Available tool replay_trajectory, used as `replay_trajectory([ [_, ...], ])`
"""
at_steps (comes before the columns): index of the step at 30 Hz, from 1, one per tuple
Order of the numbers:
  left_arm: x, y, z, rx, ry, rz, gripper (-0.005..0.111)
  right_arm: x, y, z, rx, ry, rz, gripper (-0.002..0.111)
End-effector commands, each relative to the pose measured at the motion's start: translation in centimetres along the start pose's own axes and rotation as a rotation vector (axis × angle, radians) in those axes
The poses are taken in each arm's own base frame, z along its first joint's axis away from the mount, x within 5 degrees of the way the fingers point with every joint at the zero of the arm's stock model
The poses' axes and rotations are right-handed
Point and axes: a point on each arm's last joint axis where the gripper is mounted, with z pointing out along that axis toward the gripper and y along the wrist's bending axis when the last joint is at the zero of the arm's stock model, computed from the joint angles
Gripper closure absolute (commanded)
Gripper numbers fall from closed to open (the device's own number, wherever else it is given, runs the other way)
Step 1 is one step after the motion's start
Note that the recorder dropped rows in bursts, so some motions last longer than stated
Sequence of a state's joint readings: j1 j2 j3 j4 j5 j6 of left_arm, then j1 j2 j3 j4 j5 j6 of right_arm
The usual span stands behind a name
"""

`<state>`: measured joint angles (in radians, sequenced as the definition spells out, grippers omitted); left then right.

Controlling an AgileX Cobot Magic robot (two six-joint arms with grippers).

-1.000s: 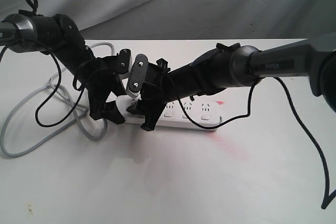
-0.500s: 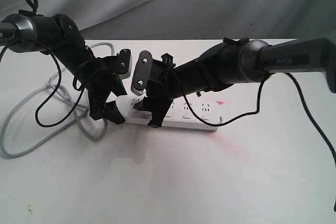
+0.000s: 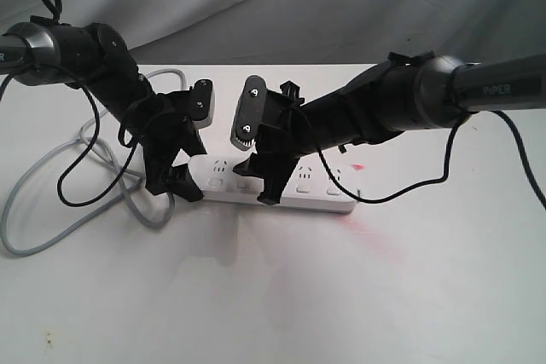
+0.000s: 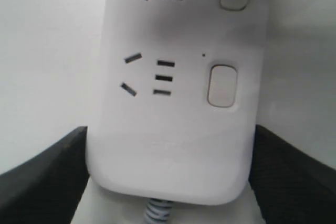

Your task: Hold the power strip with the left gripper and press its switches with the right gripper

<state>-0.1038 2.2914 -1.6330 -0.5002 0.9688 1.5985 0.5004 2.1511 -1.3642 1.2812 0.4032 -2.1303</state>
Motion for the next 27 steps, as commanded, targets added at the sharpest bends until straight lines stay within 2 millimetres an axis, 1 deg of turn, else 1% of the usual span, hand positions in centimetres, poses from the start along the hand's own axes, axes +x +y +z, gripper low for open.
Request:
replay_trajectory([
  [1, 0.2, 0.2, 0.1, -0.024, 0.021, 0.015, 0.037, 1.0, 0.6, 0.9, -0.027, 0.022, -0.006, 0.055],
  [17, 0.2, 0.2, 0.1, -0.024, 0.021, 0.015, 0.037, 1.5, 0.8, 1.3, -0.036, 0.036, -0.007, 0.055],
  [24, 0.2, 0.2, 0.1, -0.024, 0.021, 0.015, 0.037, 2.8, 1.4, 2.5, -0.054, 0.072, -0.004, 0.055],
  [27, 0.2, 0.2, 0.1, -0.024, 0.021, 0.015, 0.037, 3.0, 1.5, 2.7, -0.057, 0.077, -0.005, 0.055],
])
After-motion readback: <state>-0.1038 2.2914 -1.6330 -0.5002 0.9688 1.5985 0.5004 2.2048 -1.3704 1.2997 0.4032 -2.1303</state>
